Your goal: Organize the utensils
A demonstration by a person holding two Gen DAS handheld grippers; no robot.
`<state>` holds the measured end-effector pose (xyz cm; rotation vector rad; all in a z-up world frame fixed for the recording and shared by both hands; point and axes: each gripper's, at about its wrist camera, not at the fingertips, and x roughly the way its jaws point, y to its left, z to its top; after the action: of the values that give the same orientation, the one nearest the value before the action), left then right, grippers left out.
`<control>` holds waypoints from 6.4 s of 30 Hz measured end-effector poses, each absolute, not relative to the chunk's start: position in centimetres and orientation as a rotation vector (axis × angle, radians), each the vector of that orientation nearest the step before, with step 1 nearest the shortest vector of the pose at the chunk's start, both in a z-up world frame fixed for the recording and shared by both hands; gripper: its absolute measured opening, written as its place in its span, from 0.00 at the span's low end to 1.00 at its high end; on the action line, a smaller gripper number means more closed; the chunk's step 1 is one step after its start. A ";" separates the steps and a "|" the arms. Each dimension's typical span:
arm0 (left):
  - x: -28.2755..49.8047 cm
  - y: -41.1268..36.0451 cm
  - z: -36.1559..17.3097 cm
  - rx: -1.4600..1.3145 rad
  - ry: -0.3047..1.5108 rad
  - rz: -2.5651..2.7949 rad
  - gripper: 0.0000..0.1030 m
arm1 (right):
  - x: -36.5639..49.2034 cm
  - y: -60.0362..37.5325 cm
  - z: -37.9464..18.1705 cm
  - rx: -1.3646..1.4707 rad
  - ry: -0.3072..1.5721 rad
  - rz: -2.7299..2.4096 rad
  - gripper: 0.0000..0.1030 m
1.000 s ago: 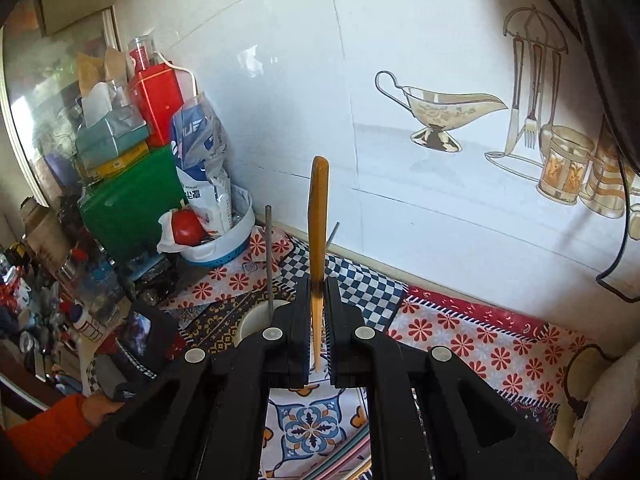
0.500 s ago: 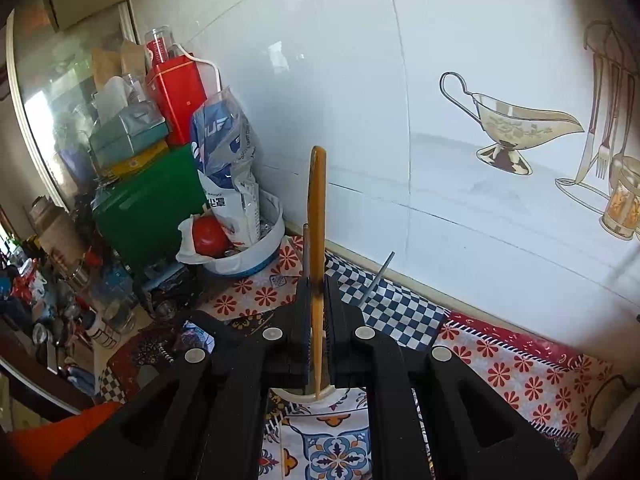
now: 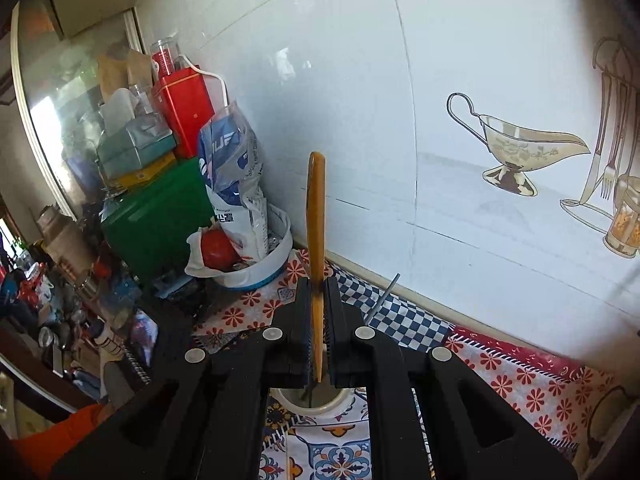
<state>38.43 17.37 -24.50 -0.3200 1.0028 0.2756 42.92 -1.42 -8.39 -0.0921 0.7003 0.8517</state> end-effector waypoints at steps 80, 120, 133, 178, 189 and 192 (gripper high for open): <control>37.9 0.3 -29.0 -0.026 1.161 -0.063 0.47 | 37.5 -13.9 -27.9 -0.086 1.222 0.445 0.35; 37.7 -3.9 -33.8 0.044 1.276 -0.250 0.15 | 34.7 -16.4 -30.1 -0.114 1.285 0.442 0.19; 37.6 2.1 -33.7 -0.084 1.349 -0.113 0.05 | 35.1 -21.9 -30.1 -0.222 1.285 0.379 0.07; 37.6 1.1 -24.4 -0.072 1.057 -0.085 0.04 | 39.4 -17.2 -18.3 -0.056 0.975 0.497 0.06; 36.5 2.9 -17.3 -0.128 0.854 -0.049 0.04 | 39.4 -16.2 -14.1 -0.020 0.845 0.527 0.05; 36.2 3.3 -15.8 -0.133 0.806 -0.037 0.04 | 39.6 -15.6 -13.5 -0.024 0.823 0.539 0.02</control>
<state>36.23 3.28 -15.78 -0.1332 0.8055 -0.0373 39.65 -15.56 -13.50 -0.0235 0.8227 0.5390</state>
